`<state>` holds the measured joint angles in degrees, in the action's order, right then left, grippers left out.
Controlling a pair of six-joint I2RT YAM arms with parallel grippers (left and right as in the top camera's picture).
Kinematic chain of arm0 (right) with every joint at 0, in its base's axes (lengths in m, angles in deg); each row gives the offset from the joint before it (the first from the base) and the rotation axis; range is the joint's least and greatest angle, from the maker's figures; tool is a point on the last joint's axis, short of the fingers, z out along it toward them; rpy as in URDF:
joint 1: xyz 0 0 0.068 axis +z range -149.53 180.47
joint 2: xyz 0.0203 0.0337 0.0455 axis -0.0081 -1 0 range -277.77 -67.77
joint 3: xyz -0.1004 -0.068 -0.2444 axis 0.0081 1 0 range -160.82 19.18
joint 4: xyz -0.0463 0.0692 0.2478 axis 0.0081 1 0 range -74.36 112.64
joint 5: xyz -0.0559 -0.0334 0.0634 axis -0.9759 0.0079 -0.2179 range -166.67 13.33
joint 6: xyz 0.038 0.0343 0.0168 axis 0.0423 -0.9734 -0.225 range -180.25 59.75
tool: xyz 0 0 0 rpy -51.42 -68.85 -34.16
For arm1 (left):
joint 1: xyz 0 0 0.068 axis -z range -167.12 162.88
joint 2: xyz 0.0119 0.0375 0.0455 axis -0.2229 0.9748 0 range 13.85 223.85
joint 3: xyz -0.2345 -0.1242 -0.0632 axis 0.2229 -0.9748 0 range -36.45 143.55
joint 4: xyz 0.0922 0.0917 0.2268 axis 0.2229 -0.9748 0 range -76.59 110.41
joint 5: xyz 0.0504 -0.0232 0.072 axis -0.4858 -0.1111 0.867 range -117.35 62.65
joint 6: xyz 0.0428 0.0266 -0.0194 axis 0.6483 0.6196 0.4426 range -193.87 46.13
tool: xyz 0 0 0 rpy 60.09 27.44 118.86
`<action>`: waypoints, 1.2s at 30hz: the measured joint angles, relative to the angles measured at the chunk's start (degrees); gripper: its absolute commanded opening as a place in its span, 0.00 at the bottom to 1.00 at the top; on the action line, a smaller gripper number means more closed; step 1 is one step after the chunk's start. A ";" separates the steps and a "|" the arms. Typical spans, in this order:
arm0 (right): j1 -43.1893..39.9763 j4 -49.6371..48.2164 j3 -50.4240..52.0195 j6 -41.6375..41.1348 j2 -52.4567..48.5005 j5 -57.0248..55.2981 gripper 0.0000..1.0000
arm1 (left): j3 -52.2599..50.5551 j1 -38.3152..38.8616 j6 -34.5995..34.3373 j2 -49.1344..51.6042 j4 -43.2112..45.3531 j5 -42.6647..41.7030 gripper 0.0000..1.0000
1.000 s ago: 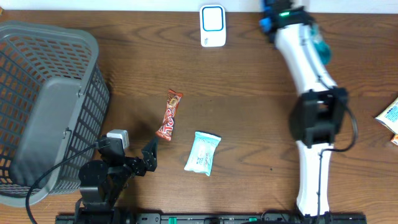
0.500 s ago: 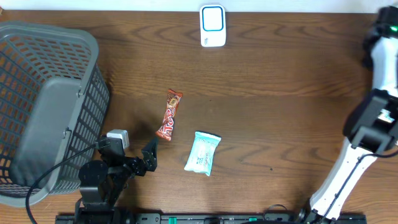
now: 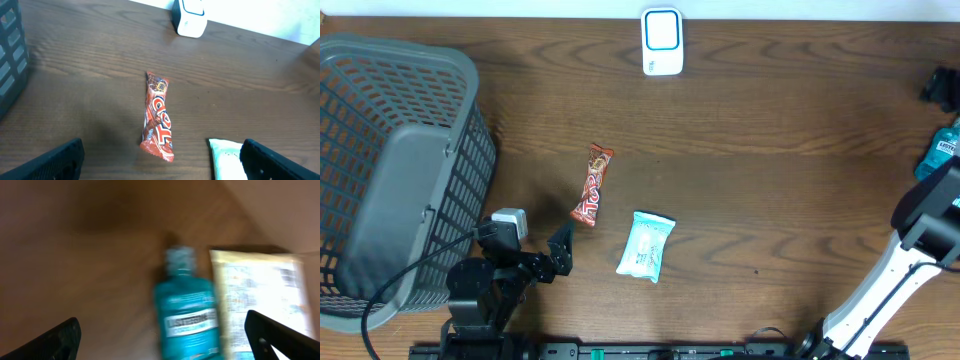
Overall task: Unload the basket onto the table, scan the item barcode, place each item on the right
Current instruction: 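Carry the bottle right and release it at the right table edge, then reach the right gripper to the light-blue wipes pack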
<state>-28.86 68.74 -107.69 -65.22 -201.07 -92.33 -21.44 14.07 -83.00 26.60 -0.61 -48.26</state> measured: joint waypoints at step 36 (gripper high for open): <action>53.18 40.04 20.98 -6.93 11.08 42.97 0.86 | 0.00 0.00 0.00 0.00 0.02 0.00 0.99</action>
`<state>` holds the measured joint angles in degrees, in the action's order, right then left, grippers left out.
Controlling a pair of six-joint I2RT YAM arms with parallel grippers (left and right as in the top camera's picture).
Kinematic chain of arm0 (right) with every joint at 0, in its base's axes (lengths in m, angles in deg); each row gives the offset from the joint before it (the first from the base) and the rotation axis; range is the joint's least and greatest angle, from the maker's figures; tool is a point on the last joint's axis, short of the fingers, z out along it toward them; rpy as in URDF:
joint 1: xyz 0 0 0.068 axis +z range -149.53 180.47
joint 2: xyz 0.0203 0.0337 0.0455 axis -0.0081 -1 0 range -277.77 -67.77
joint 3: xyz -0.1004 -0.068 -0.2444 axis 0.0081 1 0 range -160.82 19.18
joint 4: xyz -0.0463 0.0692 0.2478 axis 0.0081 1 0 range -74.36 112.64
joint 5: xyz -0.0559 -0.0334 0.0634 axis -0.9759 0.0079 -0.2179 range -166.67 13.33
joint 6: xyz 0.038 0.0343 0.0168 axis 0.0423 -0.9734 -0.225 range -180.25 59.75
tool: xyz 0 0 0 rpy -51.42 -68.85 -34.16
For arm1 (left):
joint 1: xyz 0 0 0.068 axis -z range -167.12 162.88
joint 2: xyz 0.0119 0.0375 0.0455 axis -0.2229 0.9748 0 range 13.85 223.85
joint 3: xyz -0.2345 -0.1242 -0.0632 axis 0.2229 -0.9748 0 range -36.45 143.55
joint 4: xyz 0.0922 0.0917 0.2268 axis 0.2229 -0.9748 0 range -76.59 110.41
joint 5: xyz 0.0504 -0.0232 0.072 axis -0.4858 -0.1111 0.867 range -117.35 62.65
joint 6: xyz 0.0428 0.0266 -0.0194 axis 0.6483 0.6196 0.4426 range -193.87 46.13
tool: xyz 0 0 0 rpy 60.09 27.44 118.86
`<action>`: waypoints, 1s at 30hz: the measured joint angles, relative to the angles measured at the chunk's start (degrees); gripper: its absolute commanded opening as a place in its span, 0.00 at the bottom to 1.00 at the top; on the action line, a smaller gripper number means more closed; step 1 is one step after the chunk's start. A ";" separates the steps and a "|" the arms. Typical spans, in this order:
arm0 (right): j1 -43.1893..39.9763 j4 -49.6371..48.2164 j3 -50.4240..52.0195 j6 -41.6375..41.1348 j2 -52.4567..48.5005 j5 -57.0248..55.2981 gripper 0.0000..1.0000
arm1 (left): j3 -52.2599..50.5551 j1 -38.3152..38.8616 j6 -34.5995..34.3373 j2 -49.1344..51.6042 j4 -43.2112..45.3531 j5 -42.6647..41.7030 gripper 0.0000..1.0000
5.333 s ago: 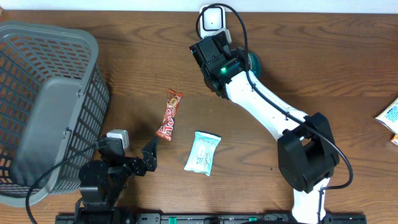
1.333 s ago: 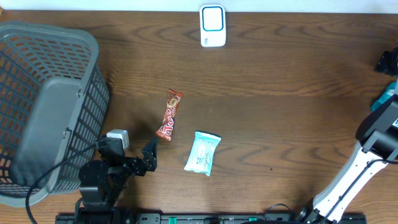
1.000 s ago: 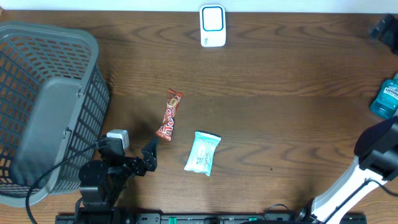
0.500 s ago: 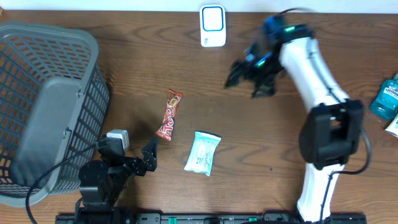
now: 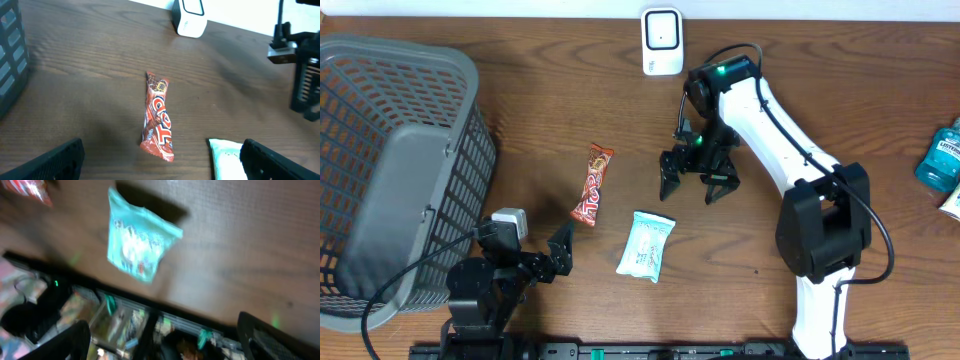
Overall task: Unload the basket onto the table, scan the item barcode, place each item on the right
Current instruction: 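Reach the right gripper to the light-blue wipes pack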
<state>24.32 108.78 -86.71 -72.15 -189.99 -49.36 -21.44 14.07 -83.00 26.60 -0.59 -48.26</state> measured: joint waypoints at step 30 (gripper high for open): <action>1.90 -74.82 72.91 -27.32 57.48 -5.92 0.99 | 0.00 0.00 0.00 0.00 0.00 0.00 0.99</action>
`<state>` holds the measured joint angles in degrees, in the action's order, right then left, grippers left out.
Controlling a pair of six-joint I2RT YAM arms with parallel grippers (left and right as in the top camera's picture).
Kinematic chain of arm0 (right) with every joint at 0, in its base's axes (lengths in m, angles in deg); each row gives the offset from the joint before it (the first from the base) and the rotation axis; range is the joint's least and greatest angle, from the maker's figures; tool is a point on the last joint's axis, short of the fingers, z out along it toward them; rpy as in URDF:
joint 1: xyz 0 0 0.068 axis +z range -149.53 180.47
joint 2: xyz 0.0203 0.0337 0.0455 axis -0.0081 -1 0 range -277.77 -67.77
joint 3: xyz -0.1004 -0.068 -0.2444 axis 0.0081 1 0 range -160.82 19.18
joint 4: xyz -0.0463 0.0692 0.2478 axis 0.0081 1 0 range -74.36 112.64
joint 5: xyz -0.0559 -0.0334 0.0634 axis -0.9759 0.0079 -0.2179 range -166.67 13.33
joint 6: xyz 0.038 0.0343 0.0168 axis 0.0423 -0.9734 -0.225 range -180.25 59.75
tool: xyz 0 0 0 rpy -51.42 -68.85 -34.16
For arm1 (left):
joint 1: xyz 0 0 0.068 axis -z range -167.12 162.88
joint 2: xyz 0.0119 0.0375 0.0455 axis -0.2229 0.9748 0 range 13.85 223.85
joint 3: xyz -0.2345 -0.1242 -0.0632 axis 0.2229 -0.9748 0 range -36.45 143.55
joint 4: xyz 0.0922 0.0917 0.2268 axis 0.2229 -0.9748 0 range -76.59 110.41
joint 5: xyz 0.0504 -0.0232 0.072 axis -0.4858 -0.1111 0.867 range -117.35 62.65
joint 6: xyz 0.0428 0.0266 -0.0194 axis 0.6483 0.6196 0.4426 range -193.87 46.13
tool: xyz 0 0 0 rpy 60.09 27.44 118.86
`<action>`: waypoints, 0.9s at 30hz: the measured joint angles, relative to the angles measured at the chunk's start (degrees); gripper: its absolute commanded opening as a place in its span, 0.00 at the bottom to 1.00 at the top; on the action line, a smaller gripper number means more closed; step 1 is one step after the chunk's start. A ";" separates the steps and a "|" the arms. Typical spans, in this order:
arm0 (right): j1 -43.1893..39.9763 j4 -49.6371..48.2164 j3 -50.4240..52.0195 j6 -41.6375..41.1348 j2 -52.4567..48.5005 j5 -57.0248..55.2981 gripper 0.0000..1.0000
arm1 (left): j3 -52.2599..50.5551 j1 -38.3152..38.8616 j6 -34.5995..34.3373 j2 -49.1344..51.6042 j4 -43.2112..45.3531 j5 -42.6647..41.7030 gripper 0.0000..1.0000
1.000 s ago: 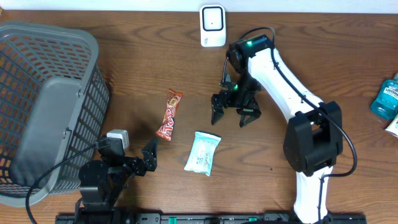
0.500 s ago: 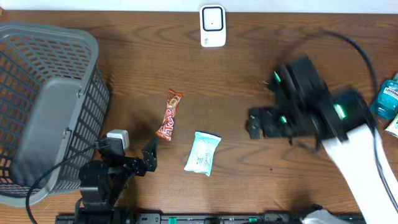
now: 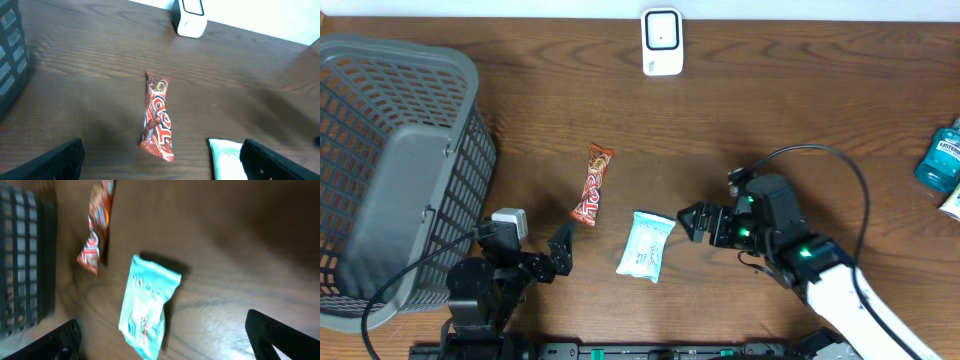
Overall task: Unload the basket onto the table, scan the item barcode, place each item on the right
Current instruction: 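Reach the right gripper to the light-blue wipes pack, then grasp the wipes pack edge with the right gripper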
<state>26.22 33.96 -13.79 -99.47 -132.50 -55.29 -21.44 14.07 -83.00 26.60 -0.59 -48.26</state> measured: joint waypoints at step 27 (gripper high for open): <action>5.40 -10.51 -2.99 -7.52 -34.23 30.97 0.76 | 0.00 0.00 0.00 0.00 -0.02 0.00 0.99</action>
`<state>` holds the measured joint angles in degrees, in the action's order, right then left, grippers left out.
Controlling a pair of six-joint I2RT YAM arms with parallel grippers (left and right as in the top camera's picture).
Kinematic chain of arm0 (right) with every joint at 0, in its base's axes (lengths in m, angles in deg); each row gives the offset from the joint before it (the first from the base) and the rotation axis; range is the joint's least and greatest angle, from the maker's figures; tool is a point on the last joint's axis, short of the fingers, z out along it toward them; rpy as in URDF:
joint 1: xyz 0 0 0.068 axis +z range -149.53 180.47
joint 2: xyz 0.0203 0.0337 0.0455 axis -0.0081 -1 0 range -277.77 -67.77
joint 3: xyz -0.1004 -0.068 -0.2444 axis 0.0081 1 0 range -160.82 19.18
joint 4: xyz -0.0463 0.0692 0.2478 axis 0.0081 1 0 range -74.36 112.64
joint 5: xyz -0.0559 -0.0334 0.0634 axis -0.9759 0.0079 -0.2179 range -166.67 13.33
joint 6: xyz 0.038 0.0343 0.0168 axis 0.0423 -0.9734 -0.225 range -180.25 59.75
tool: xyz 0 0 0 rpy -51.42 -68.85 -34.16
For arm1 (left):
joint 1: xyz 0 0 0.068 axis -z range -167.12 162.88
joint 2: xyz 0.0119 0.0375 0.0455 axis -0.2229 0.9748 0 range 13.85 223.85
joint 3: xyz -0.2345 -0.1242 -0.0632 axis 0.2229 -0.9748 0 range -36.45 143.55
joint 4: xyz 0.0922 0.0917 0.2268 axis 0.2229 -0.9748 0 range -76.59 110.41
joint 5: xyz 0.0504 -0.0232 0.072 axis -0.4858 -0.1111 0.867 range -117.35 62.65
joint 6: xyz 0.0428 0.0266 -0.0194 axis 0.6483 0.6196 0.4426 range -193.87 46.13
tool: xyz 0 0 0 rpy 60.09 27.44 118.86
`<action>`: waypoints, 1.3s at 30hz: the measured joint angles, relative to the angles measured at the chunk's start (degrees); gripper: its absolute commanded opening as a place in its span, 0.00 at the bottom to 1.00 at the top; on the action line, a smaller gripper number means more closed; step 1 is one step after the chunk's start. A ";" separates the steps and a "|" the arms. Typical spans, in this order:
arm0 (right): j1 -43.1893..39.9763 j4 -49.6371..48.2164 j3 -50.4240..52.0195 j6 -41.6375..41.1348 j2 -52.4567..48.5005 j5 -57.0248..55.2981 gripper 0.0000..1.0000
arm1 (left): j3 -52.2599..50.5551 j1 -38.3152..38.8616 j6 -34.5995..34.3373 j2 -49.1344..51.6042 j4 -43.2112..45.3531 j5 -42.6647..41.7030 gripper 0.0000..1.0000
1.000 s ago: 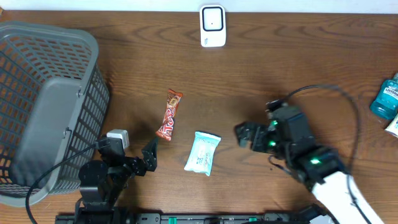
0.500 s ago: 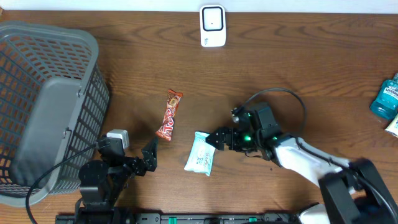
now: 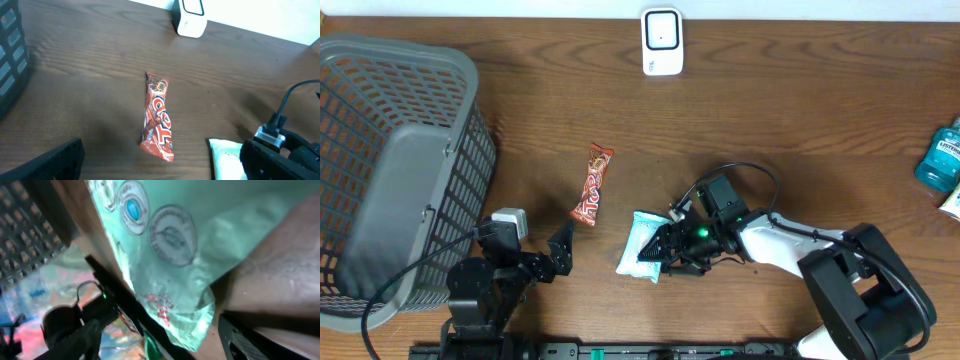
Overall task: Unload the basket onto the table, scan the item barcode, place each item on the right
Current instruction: 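Grasp the wipes pack edge with the right gripper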
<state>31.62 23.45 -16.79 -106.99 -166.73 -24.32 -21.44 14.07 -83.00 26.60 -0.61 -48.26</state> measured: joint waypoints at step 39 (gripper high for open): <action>1.57 44.04 -16.55 0.74 21.86 -57.05 0.01 | 0.00 0.00 0.00 0.00 0.00 0.00 1.00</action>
<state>33.20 67.49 -33.33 -106.25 -144.87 -81.36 -21.44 14.07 -83.00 26.60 -0.61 -48.26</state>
